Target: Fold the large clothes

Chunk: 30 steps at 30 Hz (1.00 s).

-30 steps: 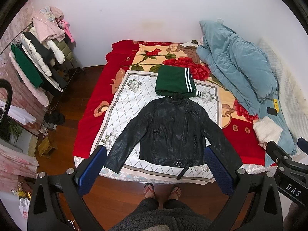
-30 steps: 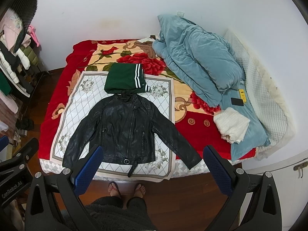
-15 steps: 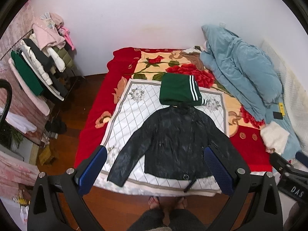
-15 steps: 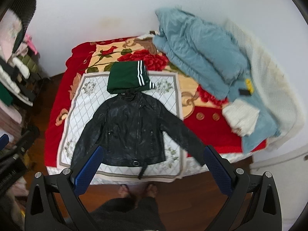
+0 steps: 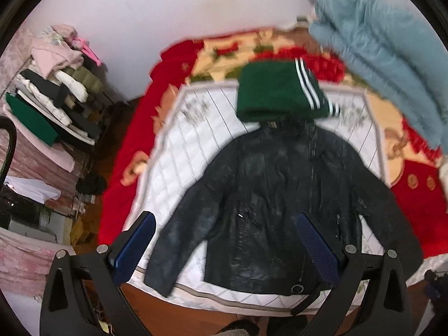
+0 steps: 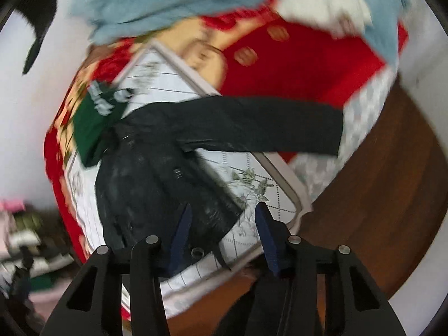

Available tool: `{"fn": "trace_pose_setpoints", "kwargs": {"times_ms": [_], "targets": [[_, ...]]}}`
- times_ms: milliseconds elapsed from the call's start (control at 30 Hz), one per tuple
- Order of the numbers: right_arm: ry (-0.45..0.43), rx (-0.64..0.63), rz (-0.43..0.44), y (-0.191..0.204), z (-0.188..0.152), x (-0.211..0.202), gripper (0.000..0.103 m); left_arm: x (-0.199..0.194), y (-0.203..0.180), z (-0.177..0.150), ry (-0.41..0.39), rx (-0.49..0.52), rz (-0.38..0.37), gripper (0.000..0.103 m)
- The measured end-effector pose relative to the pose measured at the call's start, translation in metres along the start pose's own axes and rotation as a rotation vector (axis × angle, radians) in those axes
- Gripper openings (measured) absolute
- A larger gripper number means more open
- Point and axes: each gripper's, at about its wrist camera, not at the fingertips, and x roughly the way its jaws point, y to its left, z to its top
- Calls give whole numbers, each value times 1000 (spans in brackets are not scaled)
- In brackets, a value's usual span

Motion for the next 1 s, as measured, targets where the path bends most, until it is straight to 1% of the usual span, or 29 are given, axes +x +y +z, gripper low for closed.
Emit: {"fn": "trace_pose_setpoints", "kwargs": {"times_ms": [67, 100, 200, 233, 267, 300, 367, 400, 433, 467, 500, 533, 567, 600, 667, 767, 800, 833, 867, 900, 967, 1000], "targets": [[6, 91, 37, -34, 13, 45, 50, 31, -23, 0, 36, 6, 4, 103], [8, 149, 75, -55, 20, 73, 50, 53, -41, -2, 67, 12, 2, 103], [25, 310, 119, -103, 34, 140, 50, 94, -78, -11, 128, 34, -3, 103], [29, 348, 119, -112, 38, 157, 50, 111, -95, -16, 149, 44, -8, 103], [34, 403, 101, -129, 42, 179, 50, 122, -105, -19, 162, 52, -12, 103], [34, 459, 102, -146, 46, 199, 50, 136, -122, -25, 174, 68, -20, 103], [5, 562, 148, -171, 50, 221, 50, 153, -143, -31, 194, 104, -27, 103], [-29, 619, 198, -183, 51, 228, 49, 163, -157, -36, 208, 129, -43, 103], [-62, 651, 237, -188, 52, 228, 46, 168, -166, -38, 213, 145, -59, 103], [-112, 680, 272, -194, 53, 226, 38, 171, -174, -40, 213, 160, -74, 103], [-172, 698, 301, -198, 55, 221, 33, 173, -182, -42, 206, 177, -88, 103], [-226, 707, 334, -201, 56, 217, 30, 173, -192, -44, 196, 203, -100, 103], [-262, 707, 352, -200, 56, 212, 23, 173, -198, -45, 189, 219, -106, 103], [-285, 701, 360, -194, 57, 205, 21, 173, -204, -46, 184, 231, -114, 103], [-324, 659, 360, -184, 64, 195, 21, 173, -212, -49, 187, 244, -134, 103], [-330, 601, 357, -168, 73, 192, 23, 173, -225, -47, 181, 251, -143, 103], [-319, 596, 347, -168, 79, 197, 30, 172, -227, -46, 175, 251, -143, 103], [-307, 604, 353, -175, 77, 202, 37, 171, -229, -45, 170, 252, -141, 103], [-297, 621, 375, -178, 80, 210, 51, 171, -231, -44, 168, 251, -139, 103], [-296, 650, 399, -182, 82, 220, 54, 171, -232, -44, 169, 251, -136, 103], [-315, 690, 427, -187, 84, 230, 53, 173, -232, -43, 169, 250, -128, 103], [-339, 699, 436, -189, 85, 229, 43, 176, -231, -41, 169, 248, -125, 103]]}}
